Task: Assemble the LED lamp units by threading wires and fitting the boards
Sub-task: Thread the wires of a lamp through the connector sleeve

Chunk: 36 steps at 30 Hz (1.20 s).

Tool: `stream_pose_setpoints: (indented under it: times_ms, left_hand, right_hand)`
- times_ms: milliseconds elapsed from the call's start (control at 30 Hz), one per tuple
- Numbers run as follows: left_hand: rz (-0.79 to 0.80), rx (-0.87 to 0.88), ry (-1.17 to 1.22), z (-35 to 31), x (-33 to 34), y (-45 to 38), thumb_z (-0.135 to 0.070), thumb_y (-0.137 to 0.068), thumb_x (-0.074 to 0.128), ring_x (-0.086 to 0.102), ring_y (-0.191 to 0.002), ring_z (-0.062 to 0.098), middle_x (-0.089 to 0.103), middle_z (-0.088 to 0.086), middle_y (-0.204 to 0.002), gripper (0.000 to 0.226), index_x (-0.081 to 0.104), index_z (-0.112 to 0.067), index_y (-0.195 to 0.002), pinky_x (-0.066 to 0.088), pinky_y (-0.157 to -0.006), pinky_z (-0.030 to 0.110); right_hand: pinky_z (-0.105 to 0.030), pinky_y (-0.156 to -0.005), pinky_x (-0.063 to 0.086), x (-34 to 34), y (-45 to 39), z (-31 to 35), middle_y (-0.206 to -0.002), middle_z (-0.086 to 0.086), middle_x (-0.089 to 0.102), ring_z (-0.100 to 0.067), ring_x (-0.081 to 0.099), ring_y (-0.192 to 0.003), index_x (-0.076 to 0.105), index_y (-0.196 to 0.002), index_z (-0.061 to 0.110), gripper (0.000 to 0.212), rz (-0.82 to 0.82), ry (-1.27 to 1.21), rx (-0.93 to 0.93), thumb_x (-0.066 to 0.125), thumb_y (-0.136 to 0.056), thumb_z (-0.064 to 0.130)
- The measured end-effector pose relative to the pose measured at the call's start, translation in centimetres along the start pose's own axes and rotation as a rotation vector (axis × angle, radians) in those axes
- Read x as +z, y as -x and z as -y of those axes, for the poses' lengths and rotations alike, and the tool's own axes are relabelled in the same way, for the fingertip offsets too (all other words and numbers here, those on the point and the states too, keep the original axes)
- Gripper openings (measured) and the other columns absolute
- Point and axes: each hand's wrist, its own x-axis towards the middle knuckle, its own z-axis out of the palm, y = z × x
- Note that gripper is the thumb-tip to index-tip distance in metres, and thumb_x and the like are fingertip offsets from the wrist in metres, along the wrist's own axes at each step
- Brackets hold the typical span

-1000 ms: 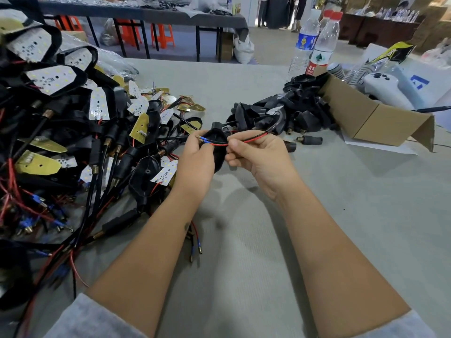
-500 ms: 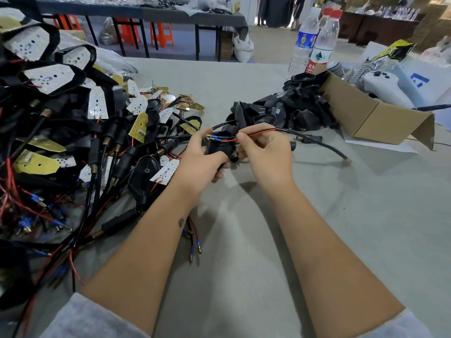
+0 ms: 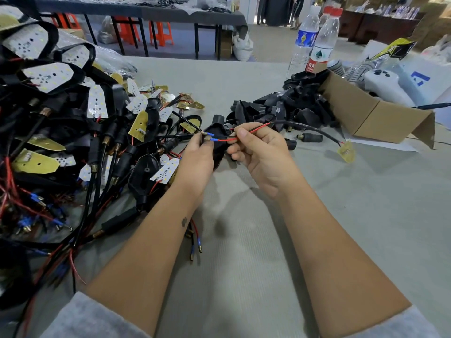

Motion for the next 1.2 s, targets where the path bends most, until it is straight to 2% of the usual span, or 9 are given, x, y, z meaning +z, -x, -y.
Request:
stream_pose_setpoints:
  times_ms: [67, 200, 300, 467, 633, 700, 833, 1000, 1200]
  left_hand:
    - [-0.023, 0.015, -0.031, -0.1, -0.1, 0.1, -0.026, -0.100, 0.043, 0.058, -0.087, 0.019, 0.064, -0.003, -0.086, 0.023, 0.059, -0.031, -0.083, 0.048, -0.083, 0.038]
    - [0.059, 0.036, -0.025, -0.7, -0.4, 0.3, -0.017, -0.092, 0.050, 0.054, -0.054, 0.004, 0.059, -0.014, -0.060, 0.021, 0.055, -0.027, -0.074, 0.040, -0.046, 0.014]
    - [0.125, -0.029, -0.003, -0.8, -0.7, 0.1, -0.011, -0.091, 0.053, 0.037, -0.043, 0.007, 0.049, -0.003, -0.062, 0.015, 0.050, -0.022, -0.082, 0.026, -0.034, 0.013]
    - [0.141, 0.014, 0.051, -0.5, -0.5, 0.4, -0.004, -0.089, 0.065, 0.045, -0.048, 0.008, 0.059, 0.001, -0.078, 0.038, 0.042, -0.014, -0.118, 0.039, -0.045, 0.021]
    - [0.168, 0.121, 0.084, -0.1, -0.4, 0.6, 0.009, -0.084, 0.066, 0.063, -0.066, 0.009, 0.065, 0.004, -0.094, 0.058, 0.038, -0.021, -0.125, 0.057, -0.062, 0.023]
    - [0.196, 0.128, 0.110, -0.2, -0.2, 0.6, 0.008, -0.086, 0.064, 0.066, -0.074, 0.015, 0.066, 0.005, -0.095, 0.048, 0.044, -0.025, -0.115, 0.058, -0.068, 0.026]
    - [0.208, 0.006, 0.205, -0.7, 0.2, 0.7, -0.024, -0.099, 0.054, 0.073, -0.078, 0.023, 0.067, 0.011, -0.111, 0.006, 0.051, -0.024, -0.104, 0.060, -0.071, 0.031]
    - [0.159, -0.032, 0.346, -0.6, 0.2, 0.4, -0.024, -0.103, 0.044, 0.073, -0.085, 0.025, 0.064, 0.015, -0.121, 0.015, 0.053, -0.016, -0.112, 0.060, -0.076, 0.032]
    - [0.242, -0.001, 0.406, -0.8, -0.4, 0.3, -0.014, -0.102, 0.044, 0.067, -0.098, 0.017, 0.063, 0.007, -0.117, 0.022, 0.055, -0.025, -0.118, 0.056, -0.086, 0.040]
  right_hand:
    - [-0.020, -0.056, 0.055, 0.1, 0.0, -0.1, -0.070, -0.010, 0.068, -0.014, 0.068, -0.059, 0.057, -0.090, 0.000, 0.008, -0.020, 0.014, 0.006, 0.051, -0.096, -0.003]
    - [-0.023, -0.059, 0.057, 0.1, -0.1, -0.4, -0.077, -0.015, 0.069, -0.018, 0.071, -0.064, 0.054, -0.088, 0.003, 0.009, -0.107, 0.055, -0.032, 0.053, -0.096, -0.003]
    - [-0.022, -0.059, 0.057, -0.1, -0.3, -0.6, -0.079, -0.018, 0.068, -0.018, 0.072, -0.065, 0.055, -0.087, 0.005, 0.011, -0.153, 0.121, -0.057, 0.053, -0.096, -0.002]
    - [-0.028, -0.073, 0.059, -0.5, -0.4, -0.5, -0.078, -0.012, 0.071, -0.020, 0.072, -0.074, 0.060, -0.084, 0.003, 0.011, -0.190, 0.198, -0.091, 0.059, -0.092, -0.005]
    - [-0.025, -0.070, 0.059, -0.5, -0.4, -0.5, -0.075, -0.011, 0.070, -0.016, 0.071, -0.071, 0.061, -0.082, 0.002, 0.011, -0.232, 0.227, -0.124, 0.064, -0.088, -0.007]
    - [-0.023, -0.068, 0.058, -0.4, -0.5, -0.6, -0.073, -0.010, 0.070, -0.015, 0.071, -0.068, 0.061, -0.079, 0.004, 0.014, -0.268, 0.264, -0.136, 0.064, -0.088, -0.007]
    - [-0.025, -0.073, 0.059, -0.3, -0.5, -0.8, -0.075, -0.012, 0.070, -0.017, 0.071, -0.071, 0.062, -0.079, 0.004, 0.014, -0.278, 0.191, -0.134, 0.064, -0.088, -0.007]
    - [-0.022, -0.069, 0.058, -0.2, -0.6, -0.8, -0.079, -0.012, 0.070, -0.018, 0.071, -0.075, 0.061, -0.080, 0.001, 0.012, -0.187, -0.050, -0.091, 0.060, -0.090, -0.006]
    - [-0.020, -0.065, 0.057, -0.4, -0.8, -1.0, -0.073, -0.011, 0.072, -0.016, 0.071, -0.070, 0.060, -0.084, 0.000, 0.010, -0.174, -0.039, 0.009, 0.057, -0.092, -0.005]
